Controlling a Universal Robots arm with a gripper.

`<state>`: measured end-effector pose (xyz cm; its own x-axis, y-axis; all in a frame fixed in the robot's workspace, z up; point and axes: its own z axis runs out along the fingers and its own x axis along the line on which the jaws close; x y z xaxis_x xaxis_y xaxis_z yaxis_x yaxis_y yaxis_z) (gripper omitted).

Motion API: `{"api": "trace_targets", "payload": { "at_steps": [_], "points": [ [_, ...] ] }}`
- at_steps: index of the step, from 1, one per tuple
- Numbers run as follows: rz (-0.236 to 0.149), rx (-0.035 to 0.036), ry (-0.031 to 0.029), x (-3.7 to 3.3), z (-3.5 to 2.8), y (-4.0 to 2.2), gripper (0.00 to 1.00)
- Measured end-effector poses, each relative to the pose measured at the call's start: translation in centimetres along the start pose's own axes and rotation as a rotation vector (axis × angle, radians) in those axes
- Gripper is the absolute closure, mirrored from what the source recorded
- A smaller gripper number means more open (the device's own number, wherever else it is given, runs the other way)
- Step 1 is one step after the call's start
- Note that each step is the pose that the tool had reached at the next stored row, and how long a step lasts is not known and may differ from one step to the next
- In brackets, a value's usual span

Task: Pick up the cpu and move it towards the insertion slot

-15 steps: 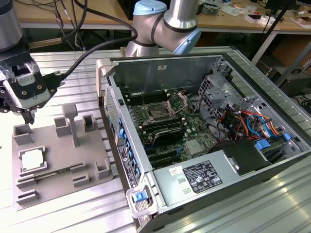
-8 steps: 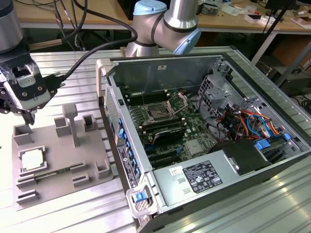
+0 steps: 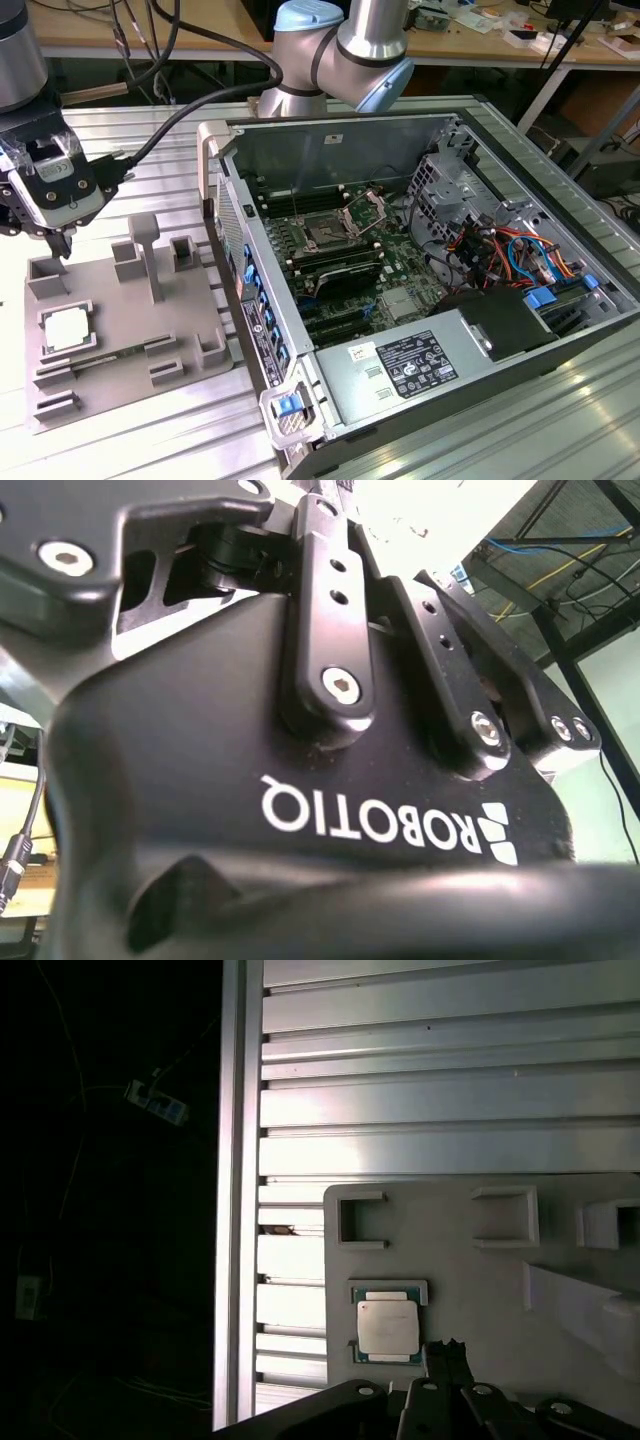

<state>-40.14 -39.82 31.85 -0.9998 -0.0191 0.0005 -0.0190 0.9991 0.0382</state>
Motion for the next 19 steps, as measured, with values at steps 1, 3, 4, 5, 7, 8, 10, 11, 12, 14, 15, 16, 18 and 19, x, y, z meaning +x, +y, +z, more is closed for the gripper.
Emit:
{"api": "trace_targets", "payload": {
  "at_steps": [1, 3, 4, 5, 7, 8, 10, 11, 12, 14, 15, 16, 18, 19],
  "points": [
    [0.000, 0.0000, 0.0000, 0.01, 0.04, -0.02, 0.89],
    [0.000, 0.0000, 0.0000, 0.02, 0.08, -0.04, 0.89],
    [0.000, 0.0000, 0.0001, 0.02, 0.10, -0.04, 0.89],
    [0.000, 0.0000, 0.0000, 0.02, 0.13, -0.05, 0.89],
    [0.000, 0.0000, 0.0000, 0.03, 0.16, -0.06, 0.89],
    [0.000, 0.0000, 0.0000, 0.03, 0.19, -0.06, 0.89],
    [0.000, 0.0000, 0.0000, 0.03, 0.22, -0.06, 0.89],
    [0.000, 0.0000, 0.0001, 0.03, 0.24, -0.07, 0.89],
    [0.000, -0.0001, 0.0001, 0.03, 0.27, -0.08, 0.89],
    [0.000, 0.0000, 0.0001, 0.04, 0.31, -0.08, 0.89],
    [0.000, 0.0000, 0.0001, 0.04, 0.33, -0.09, 0.89],
    [0.000, 0.0000, 0.0001, 0.03, 0.35, -0.09, 0.89],
    [0.000, 0.0000, 0.0000, 0.04, 0.38, -0.10, 0.89],
    [0.000, 0.0000, 0.0000, 0.04, 0.40, -0.10, 0.89]
  ]
}}
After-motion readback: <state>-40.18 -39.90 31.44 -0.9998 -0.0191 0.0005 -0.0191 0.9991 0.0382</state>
